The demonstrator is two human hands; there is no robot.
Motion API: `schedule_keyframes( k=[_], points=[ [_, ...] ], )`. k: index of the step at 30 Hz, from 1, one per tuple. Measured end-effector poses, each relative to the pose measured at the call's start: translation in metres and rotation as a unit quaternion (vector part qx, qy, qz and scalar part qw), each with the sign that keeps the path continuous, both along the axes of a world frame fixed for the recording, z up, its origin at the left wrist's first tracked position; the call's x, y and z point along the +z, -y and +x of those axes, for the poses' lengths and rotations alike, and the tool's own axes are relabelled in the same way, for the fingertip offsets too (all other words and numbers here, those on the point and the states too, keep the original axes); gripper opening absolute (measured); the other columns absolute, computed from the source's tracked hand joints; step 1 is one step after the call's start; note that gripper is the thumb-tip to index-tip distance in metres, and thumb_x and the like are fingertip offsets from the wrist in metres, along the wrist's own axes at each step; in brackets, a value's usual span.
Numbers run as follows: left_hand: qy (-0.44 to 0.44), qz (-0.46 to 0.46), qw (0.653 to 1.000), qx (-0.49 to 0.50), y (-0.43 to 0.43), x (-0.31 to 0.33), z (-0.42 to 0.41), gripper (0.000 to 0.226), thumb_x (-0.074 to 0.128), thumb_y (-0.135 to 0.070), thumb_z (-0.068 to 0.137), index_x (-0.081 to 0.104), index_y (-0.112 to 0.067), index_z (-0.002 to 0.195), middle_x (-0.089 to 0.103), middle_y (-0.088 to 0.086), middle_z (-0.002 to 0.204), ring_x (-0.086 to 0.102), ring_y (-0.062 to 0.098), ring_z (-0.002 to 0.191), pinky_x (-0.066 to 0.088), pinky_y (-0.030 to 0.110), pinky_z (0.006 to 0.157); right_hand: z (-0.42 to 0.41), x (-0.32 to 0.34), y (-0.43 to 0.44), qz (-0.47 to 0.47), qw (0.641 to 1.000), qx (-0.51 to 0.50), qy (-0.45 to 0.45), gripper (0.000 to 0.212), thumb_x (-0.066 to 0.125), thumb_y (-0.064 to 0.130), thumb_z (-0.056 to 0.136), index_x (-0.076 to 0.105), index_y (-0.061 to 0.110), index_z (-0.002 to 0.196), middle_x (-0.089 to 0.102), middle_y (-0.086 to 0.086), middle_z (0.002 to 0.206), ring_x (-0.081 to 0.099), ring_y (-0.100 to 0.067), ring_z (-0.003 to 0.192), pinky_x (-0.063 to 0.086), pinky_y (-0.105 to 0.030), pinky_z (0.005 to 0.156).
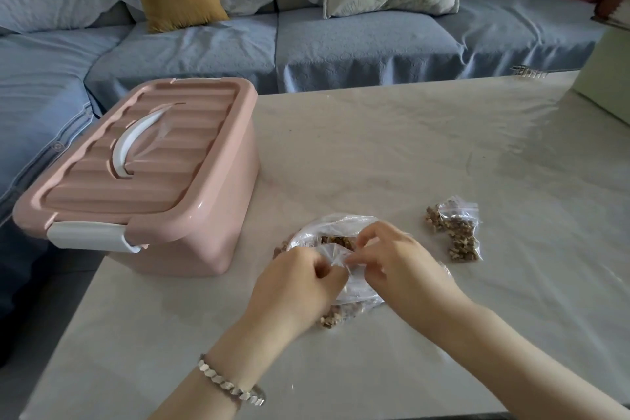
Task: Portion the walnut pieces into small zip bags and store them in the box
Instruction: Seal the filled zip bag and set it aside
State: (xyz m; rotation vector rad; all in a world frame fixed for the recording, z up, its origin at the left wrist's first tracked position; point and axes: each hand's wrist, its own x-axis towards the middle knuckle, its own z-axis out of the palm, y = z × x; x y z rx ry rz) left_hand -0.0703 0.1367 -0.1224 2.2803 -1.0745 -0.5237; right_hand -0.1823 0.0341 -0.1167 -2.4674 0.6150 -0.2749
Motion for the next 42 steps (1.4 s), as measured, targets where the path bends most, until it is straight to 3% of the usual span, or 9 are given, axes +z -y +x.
schedule_keyframes(
  k=[3, 8, 14, 22, 26, 31, 34, 38, 42],
  points=[
    [-0.005, -0.094, 0.995, -0.031, -0.007, -0.003, 0.003, 0.019, 0.061, -0.045, 0.074, 0.05, -0.03, 0.07, 0.057, -0.013, 0.072, 0.051, 0.004, 0.07, 0.041, 0.022, 0.065, 0.001, -0.003, 0.004, 0.094, 0.995, -0.022, 0.016, 0.032, 0.051, -0.001, 0.085, 0.071, 0.017, 0.102, 0.063, 0.005, 0.099, 0.056, -0.008, 0.084, 0.036, -0.002, 0.07],
    [0.072, -0.071, 0.984, -0.15, -0.006, -0.01, 0.0, 0.086, 0.076, -0.047, 0.064, 0.028, -0.039, 0.134, 0.027, -0.039, 0.125, 0.015, -0.021, 0.124, 0.011, 0.002, 0.102, -0.002, -0.001, 0.006, 0.275, 0.96, -0.042, 0.039, 0.029, 0.07, 0.003, 0.073, 0.07, 0.027, 0.089, 0.064, 0.005, 0.073, 0.054, -0.004, 0.059, 0.048, -0.021, 0.064],
    [0.134, -0.121, 0.976, -0.125, 0.008, -0.027, -0.008, 0.03, 0.064, -0.038, 0.068, 0.055, -0.024, 0.092, 0.055, -0.018, 0.091, 0.044, 0.0, 0.09, 0.024, 0.002, 0.086, -0.003, 0.013, 0.002, 0.22, 0.975, -0.011, 0.012, 0.029, 0.075, 0.009, 0.066, 0.063, 0.035, 0.07, 0.06, 0.003, 0.07, 0.051, -0.004, 0.06, 0.047, -0.025, 0.065],
    [0.19, -0.156, 0.967, -0.07, 0.003, -0.038, -0.013, 0.027, 0.05, -0.038, 0.066, 0.056, -0.018, 0.082, 0.057, -0.011, 0.079, 0.05, 0.005, 0.078, 0.031, 0.012, 0.078, -0.002, 0.015, 0.002, 0.142, 0.989, 0.008, -0.034, 0.014, 0.068, 0.018, 0.079, 0.074, 0.026, 0.088, 0.059, -0.003, 0.074, 0.049, -0.01, 0.063, 0.04, -0.016, 0.063],
    [0.24, -0.115, 0.963, -0.041, 0.001, -0.036, -0.011, 0.017, 0.042, -0.038, 0.069, 0.047, -0.022, 0.072, 0.05, -0.011, 0.07, 0.053, 0.012, 0.066, 0.035, 0.014, 0.065, -0.001, 0.012, -0.002, 0.235, 0.971, 0.025, -0.038, 0.046, 0.051, 0.031, 0.093, 0.059, 0.027, 0.048, 0.032, -0.003, 0.053, 0.028, -0.015, 0.048, 0.025, -0.032, 0.05],
    [0.262, -0.097, 0.959, -0.045, -0.001, -0.04, -0.005, 0.021, 0.041, -0.034, 0.067, 0.044, -0.016, 0.076, 0.05, -0.003, 0.073, 0.048, 0.02, 0.069, 0.042, 0.023, 0.064, -0.003, 0.004, -0.012, 0.236, 0.971, -0.037, 0.012, 0.014, 0.068, 0.028, 0.081, 0.066, 0.034, 0.068, 0.051, 0.014, 0.066, 0.045, 0.009, 0.06, 0.034, -0.009, 0.059],
    [0.271, -0.065, 0.959, -0.053, -0.002, -0.044, -0.002, 0.026, 0.042, -0.041, 0.072, 0.045, -0.016, 0.077, 0.043, -0.007, 0.075, 0.047, 0.021, 0.071, 0.033, 0.023, 0.072, -0.004, 0.001, -0.017, 0.266, 0.962, -0.06, 0.028, 0.021, 0.066, 0.021, 0.083, 0.065, 0.029, 0.063, 0.051, 0.013, 0.05, 0.041, -0.003, 0.047, 0.031, -0.012, 0.05],
    [0.269, -0.062, 0.959, -0.061, -0.005, -0.046, 0.0, 0.043, 0.045, -0.053, 0.073, 0.056, -0.014, 0.086, 0.047, -0.009, 0.081, 0.05, 0.021, 0.079, 0.023, 0.021, 0.077, -0.003, 0.0, -0.016, 0.334, 0.94, -0.061, 0.038, 0.017, 0.057, 0.016, 0.087, 0.067, 0.016, 0.073, 0.073, -0.001, 0.078, 0.061, -0.032, 0.072, 0.048, -0.031, 0.068],
    [0.272, -0.117, 0.953, -0.058, -0.008, -0.038, -0.006, 0.056, 0.051, -0.062, 0.064, 0.06, -0.02, 0.098, 0.061, -0.013, 0.09, 0.045, 0.013, 0.087, 0.035, 0.024, 0.077, -0.004, 0.002, -0.018, 0.31, 0.95, -0.039, 0.028, 0.02, 0.051, 0.016, 0.091, 0.06, 0.029, 0.078, 0.071, 0.001, 0.084, 0.054, -0.011, 0.062, 0.043, -0.019, 0.062]
  ],
)
